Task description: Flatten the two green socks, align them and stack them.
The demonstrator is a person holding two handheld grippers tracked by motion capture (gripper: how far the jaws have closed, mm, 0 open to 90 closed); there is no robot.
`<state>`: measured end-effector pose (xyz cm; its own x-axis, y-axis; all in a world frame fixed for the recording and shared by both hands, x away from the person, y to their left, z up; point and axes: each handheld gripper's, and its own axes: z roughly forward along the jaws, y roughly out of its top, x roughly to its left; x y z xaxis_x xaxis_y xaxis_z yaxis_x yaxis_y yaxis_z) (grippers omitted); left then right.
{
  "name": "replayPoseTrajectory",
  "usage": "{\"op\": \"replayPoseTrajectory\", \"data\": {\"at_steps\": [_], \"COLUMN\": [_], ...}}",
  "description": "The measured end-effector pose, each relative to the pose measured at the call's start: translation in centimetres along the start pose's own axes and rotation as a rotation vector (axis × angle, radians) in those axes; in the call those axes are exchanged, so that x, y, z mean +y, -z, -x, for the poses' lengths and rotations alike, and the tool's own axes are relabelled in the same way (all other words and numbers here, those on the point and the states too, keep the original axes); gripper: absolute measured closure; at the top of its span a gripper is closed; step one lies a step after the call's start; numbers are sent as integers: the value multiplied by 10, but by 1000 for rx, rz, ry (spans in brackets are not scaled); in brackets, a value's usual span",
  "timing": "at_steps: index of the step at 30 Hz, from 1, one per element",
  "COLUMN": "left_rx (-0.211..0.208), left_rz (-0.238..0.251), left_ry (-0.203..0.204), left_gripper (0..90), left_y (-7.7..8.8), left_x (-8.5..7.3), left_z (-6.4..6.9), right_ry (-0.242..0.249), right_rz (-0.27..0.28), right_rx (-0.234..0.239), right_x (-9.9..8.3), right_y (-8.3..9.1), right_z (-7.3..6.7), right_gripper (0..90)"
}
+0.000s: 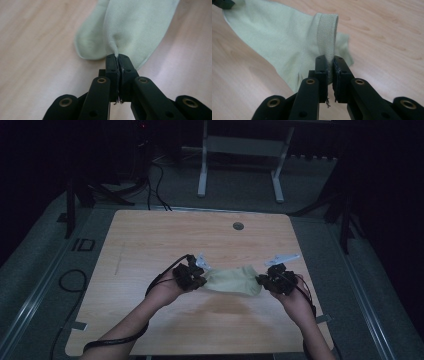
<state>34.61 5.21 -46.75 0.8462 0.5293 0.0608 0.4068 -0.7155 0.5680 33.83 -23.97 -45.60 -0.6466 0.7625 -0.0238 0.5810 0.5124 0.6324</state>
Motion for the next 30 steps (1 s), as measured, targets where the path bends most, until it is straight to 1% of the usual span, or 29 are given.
{"op": "replayPoseTrajectory", "data": {"at_steps": [2, 3, 5, 6, 8, 10, 11, 12, 16, 17, 18, 19, 20, 21, 22, 23, 24, 27, 28, 30], "left_rx": [13, 22, 22, 38, 42, 50, 50, 41, 39, 39, 41, 34, 42, 42, 42, 42, 39, 41, 47, 47], "left_rz": [-10, -12, -17, -35, -54, -75, -75, -83, -103, -103, -109, -112, -109, -109, -112, -112, -120, -122, -118, -117], "left_ry": [1, 9, 10, 13, 14, 18, 18, 29, 31, 31, 35, 36, 40, 40, 42, 42, 41, 50, 58, 61], "left_gripper": [873, 872, 872, 872, 872, 872, 872, 871, 871, 871, 871, 871, 871, 871, 871, 871, 871, 869, 868, 865], "left_y": [-1, -2, -3, -8, -15, -23, -23, -30, -45, -45, -51, -54, -57, -57, -62, -62, -66, -71, -72, -73], "left_x": [5, 7, 9, 13, 14, 16, 16, 16, 15, 15, 15, 15, 15, 15, 15, 15, 14, 11, 11, 10], "left_z": [-6, -9, -11, -17, -21, -25, -25, -28, -30, -30, -31, -32, -32, -32, -32, -32, -33, -33, -33, -34], "right_ry": [-8, -14, -15, -19, -23, -38, -46, -51, -71, -71, -90, -95, -105, -114, -115, -120, -125, -133, -135, -143], "right_rz": [-6, -10, -17, -34, -51, -69, -80, -91, -127, -127, -143, -149, -156, -159, -166, -173, -177, -189, -192, -196], "right_rx": [-5, -2, -3, -3, -3, 4, 11, 9, 7, 7, 11, 11, 15, 17, 17, 20, 24, 27, 25, 27], "right_x": [6, 8, 11, 16, 19, 20, 21, 21, 18, 18, 14, 13, 11, 9, 8, 6, 5, 2, 1, -1], "right_y": [-3, -5, -8, -17, -24, -33, -37, -42, -55, -55, -62, -64, -67, -70, -73, -76, -78, -85, -87, -91], "right_z": [5, 8, 10, 15, 18, 22, 24, 26, 32, 32, 38, 40, 42, 43, 44, 44, 44, 45, 46, 48], "right_gripper": [834, 834, 834, 834, 834, 834, 834, 834, 833, 833, 833, 833, 833, 833, 833, 833, 833, 832, 832, 831]}}
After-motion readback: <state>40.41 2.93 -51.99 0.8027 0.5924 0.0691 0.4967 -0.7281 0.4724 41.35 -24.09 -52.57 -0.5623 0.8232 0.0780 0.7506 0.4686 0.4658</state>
